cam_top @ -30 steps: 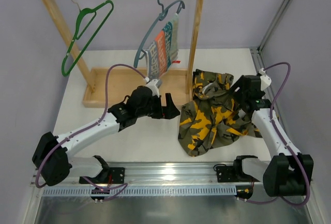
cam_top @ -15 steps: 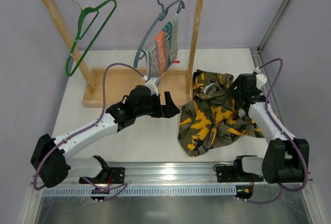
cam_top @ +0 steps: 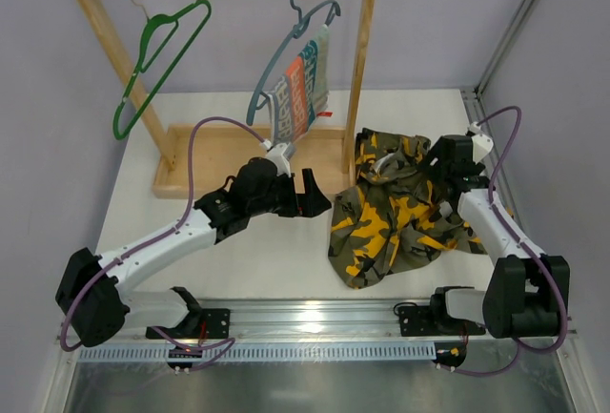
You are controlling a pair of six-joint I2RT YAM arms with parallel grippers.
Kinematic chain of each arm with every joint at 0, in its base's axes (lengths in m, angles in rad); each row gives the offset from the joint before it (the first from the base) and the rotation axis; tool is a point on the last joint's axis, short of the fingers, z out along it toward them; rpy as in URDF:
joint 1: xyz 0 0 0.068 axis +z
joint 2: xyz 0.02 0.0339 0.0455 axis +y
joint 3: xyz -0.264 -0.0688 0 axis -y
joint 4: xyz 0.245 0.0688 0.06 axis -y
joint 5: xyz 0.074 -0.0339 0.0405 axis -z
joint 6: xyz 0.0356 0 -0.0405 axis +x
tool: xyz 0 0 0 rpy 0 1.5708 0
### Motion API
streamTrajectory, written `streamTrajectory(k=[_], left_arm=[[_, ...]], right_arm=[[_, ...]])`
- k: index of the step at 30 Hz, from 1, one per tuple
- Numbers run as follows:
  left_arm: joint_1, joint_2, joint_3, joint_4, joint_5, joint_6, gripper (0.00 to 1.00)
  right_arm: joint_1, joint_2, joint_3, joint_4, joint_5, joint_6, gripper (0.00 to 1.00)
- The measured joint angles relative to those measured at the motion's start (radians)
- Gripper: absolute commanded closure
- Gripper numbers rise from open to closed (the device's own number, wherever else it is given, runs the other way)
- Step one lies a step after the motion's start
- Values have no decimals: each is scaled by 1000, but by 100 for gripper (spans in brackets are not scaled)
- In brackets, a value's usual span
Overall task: Place the trousers on the hanger
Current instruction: Move the trousers to the center of the board
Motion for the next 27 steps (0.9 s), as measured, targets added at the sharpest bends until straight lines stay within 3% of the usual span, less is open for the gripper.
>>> streamTrajectory(k=[1, 5, 7, 8, 13, 18, 27], left_arm=[[0, 0, 0, 0, 0, 0, 0], [0, -2, 0, -1, -1, 0, 0], [0, -6, -3, -3, -1, -1, 0], [0, -8, -3, -3, -1, -2, 0], [0, -18, -7, -2, -1, -5, 0], [0, -20, -13, -3, -6, -3, 0], [0, -21, -7, -9, -24, 6, 0]], right_arm=[[0, 8, 0, 2, 2, -3, 25], [0, 23, 0, 2, 11, -21, 54], [0, 23, 3, -2, 16, -32, 88], [0, 23, 5, -4, 19, -40, 96], [0, -3, 30, -54, 38, -61, 96], [0, -146, 77, -141, 41, -93, 96], [0, -353, 162, -218, -165, -114, 96]])
